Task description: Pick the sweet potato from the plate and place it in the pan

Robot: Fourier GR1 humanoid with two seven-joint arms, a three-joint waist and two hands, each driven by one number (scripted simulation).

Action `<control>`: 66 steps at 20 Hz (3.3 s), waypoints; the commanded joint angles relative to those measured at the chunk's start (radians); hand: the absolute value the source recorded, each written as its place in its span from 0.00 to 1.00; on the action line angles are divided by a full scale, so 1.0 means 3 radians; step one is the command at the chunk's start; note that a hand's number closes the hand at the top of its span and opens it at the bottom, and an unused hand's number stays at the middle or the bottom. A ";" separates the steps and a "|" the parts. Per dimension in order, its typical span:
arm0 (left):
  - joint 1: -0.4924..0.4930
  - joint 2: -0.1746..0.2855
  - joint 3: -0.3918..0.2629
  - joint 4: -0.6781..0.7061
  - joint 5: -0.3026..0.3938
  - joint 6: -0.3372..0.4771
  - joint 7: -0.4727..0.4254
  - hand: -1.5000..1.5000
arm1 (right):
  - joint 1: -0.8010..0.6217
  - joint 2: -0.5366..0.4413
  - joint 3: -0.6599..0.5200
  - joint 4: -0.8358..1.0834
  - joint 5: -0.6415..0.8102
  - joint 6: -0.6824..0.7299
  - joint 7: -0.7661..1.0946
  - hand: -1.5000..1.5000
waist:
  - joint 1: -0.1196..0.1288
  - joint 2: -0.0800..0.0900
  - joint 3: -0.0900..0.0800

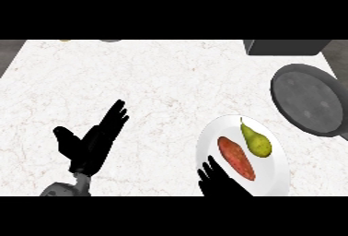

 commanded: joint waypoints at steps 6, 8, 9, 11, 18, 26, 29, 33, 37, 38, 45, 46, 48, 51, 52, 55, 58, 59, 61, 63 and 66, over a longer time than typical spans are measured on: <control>-0.0020 0.0003 0.0229 -0.0014 0.0013 -0.0225 0.0090 0.50 | 0.0114 0.0070 -0.0277 0.0351 0.0421 -0.0331 -0.0254 0.00 | 0.0003 0.0001 0.0000; -0.0128 -0.0025 0.0242 -0.0003 -0.0011 -0.0167 0.0214 0.50 | 0.0038 0.0136 -0.0323 0.0763 0.0490 -0.0722 -0.0350 0.00 | 0.0009 0.0006 0.0001; 0.0039 0.0036 0.0295 0.0010 0.0016 -0.0354 0.0065 0.50 | 0.0205 0.0049 -0.0372 0.0345 0.0522 -0.0385 -0.0336 0.00 | -0.0004 0.0000 -0.0001; 0.0020 -0.0073 0.0253 0.0189 -0.0145 -0.0286 -0.0108 0.50 | 0.0160 -0.0067 -0.0513 0.0509 0.0520 -0.0711 -0.0514 0.00 | -0.0004 0.0003 -0.0001; 0.0101 -0.0047 0.0366 -0.0007 -0.0143 -0.0357 0.0069 0.50 | 0.0265 0.0020 -0.0705 0.0688 0.0681 -0.1046 -0.0818 1.00 | -0.0001 0.0001 0.0000; 0.0233 -0.0152 0.0300 -0.0070 -0.0212 -0.0423 0.0063 0.50 | -0.0052 0.0389 -0.0725 0.1343 0.1076 -0.1685 -0.1143 1.00 | 0.0024 0.0003 0.0000; -0.0001 -0.0344 0.0275 0.0050 -0.0341 -0.0255 0.0124 0.50 | 0.0180 0.0310 -0.0741 0.1188 0.1244 -0.1903 -0.1156 1.00 | -0.0008 0.0002 0.0000; 0.0123 -0.0170 0.0439 -0.0013 -0.0238 -0.0263 0.0090 0.50 | 0.0577 0.1125 -0.1950 0.1396 0.0284 -0.1179 0.0012 1.00 | -0.0274 0.0021 0.0024; 0.0194 -0.0165 0.0500 -0.0043 -0.0219 -0.0212 0.0085 0.50 | 0.0745 0.1769 -0.2744 0.1374 -0.0059 -0.1162 0.0880 1.00 | -0.0379 -0.0003 0.0028; 0.0180 -0.0154 0.0502 -0.0039 -0.0208 -0.0231 0.0103 0.50 | 0.0735 0.1958 -0.2855 0.1294 -0.0044 -0.1269 0.1138 1.00 | -0.0360 -0.0017 0.0023; 0.0044 -0.0175 0.0441 -0.0038 -0.0205 -0.0301 0.0166 0.50 | 0.0368 0.2126 -0.2916 0.0553 -0.0050 -0.1944 0.2468 1.00 | -0.0065 -0.0019 0.0001; 0.0053 -0.0252 0.0329 -0.0022 -0.0271 -0.0279 0.0145 0.50 | 0.0334 0.2128 -0.2851 0.0538 -0.0196 -0.2185 0.2600 1.00 | -0.0030 -0.0008 0.0004; 0.0036 -0.0220 0.0331 -0.0034 -0.0286 -0.0312 0.0146 0.50 | 0.0265 0.2130 -0.2709 0.0425 -0.0254 -0.2372 0.2909 1.00 | 0.0004 -0.0007 0.0002; 0.0107 -0.0219 0.0382 0.0000 -0.0228 -0.0371 0.0094 0.50 | 0.0433 0.2132 -0.2773 0.0189 -0.0461 -0.2755 0.2918 1.00 | -0.0019 -0.0005 0.0002; 0.0135 -0.0125 0.0433 -0.0072 -0.0171 -0.0466 0.0100 0.50 | 0.0264 0.2133 -0.2881 0.0271 -0.0506 -0.2933 0.2995 1.00 | 0.0018 0.0000 0.0003; -0.0065 -0.0144 0.0531 0.0079 -0.0129 -0.0471 0.0198 0.50 | 0.0338 0.2134 -0.3041 0.0516 -0.0656 -0.3292 0.2880 1.00 | -0.0001 0.0011 0.0002; -0.0114 -0.0273 0.0445 0.0124 -0.0254 -0.0411 0.0149 0.50 | 0.0378 0.1979 -0.3513 0.0754 -0.0973 -0.3508 0.2329 1.00 | -0.0005 0.0012 0.0002; 0.0120 -0.0259 0.0372 -0.0209 -0.0273 -0.0354 0.0310 0.50 | 0.0274 0.2028 -0.3535 0.1011 -0.0891 -0.3582 0.2317 1.00 | 0.0019 0.0006 0.0002; 0.0000 -0.0389 0.0362 0.0117 -0.0360 -0.0366 0.0062 0.50 | 0.0454 0.1793 -0.3609 0.1025 -0.0895 -0.3521 0.2152 1.00 | -0.0008 0.0008 0.0000; 0.0120 -0.0174 0.0495 -0.0176 -0.0239 -0.0463 0.0249 0.50 | 0.0358 0.1671 -0.3804 0.1408 -0.0966 -0.3726 0.1947 1.00 | 0.0022 0.0008 0.0002; 0.0048 -0.0214 0.0447 -0.0348 -0.0291 -0.0366 0.0447 0.50 | 0.0029 0.1387 -0.4085 0.1582 -0.1087 -0.3534 0.1869 1.00 | 0.0023 0.0005 0.0002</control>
